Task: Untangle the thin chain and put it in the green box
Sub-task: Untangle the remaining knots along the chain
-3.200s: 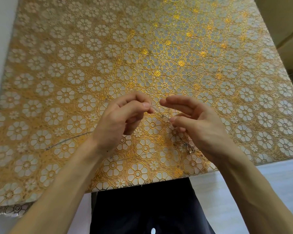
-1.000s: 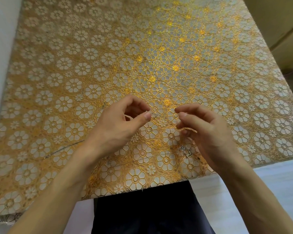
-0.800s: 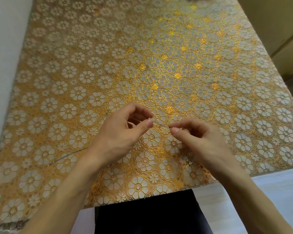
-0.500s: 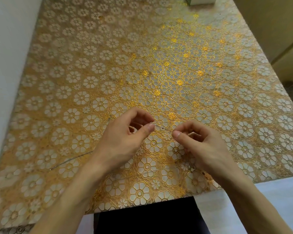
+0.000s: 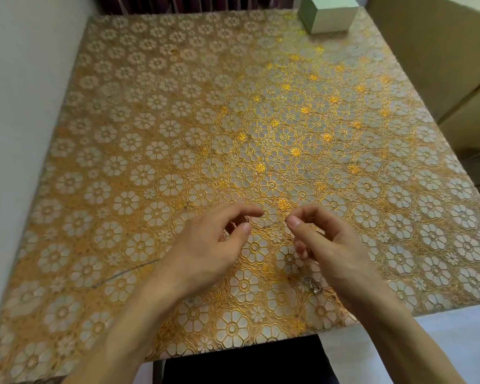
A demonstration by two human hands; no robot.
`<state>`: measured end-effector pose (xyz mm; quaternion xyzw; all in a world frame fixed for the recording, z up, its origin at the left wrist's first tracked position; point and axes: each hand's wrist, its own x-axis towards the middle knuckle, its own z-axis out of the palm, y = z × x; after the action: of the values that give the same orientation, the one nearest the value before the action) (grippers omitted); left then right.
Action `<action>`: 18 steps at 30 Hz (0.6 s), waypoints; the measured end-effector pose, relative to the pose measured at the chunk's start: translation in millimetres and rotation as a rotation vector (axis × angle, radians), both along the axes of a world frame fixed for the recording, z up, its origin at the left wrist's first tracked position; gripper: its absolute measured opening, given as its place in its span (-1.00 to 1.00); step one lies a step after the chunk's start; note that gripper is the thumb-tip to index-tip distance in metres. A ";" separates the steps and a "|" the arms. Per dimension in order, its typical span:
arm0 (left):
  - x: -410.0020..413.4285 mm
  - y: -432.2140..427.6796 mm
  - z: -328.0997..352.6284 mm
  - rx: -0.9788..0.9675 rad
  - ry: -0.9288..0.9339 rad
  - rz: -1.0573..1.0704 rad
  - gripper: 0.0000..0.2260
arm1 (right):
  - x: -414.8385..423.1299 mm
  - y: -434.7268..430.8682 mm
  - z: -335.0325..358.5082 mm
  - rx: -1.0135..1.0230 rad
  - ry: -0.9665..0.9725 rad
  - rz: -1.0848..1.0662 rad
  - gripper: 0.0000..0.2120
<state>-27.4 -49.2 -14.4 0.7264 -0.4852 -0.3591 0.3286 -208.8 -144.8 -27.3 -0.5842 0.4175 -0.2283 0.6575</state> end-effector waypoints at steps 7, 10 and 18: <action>-3.0 1.5 -0.7 0.020 0.237 0.006 -0.90 | 2.9 -1.8 1.4 -0.031 -0.038 0.002 -0.90; -2.9 1.4 -4.3 0.005 0.275 0.013 -0.85 | 2.8 -2.3 -1.5 -0.076 -0.027 -0.002 -0.87; -1.8 0.9 -3.9 -0.004 0.328 0.019 -0.86 | 0.3 -2.4 -4.4 -0.138 0.014 0.012 -0.90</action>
<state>-29.1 -48.3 -18.3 0.6619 -0.4188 -0.4690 0.4081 -208.5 -147.2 -31.7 -0.6322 0.4018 -0.2482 0.6142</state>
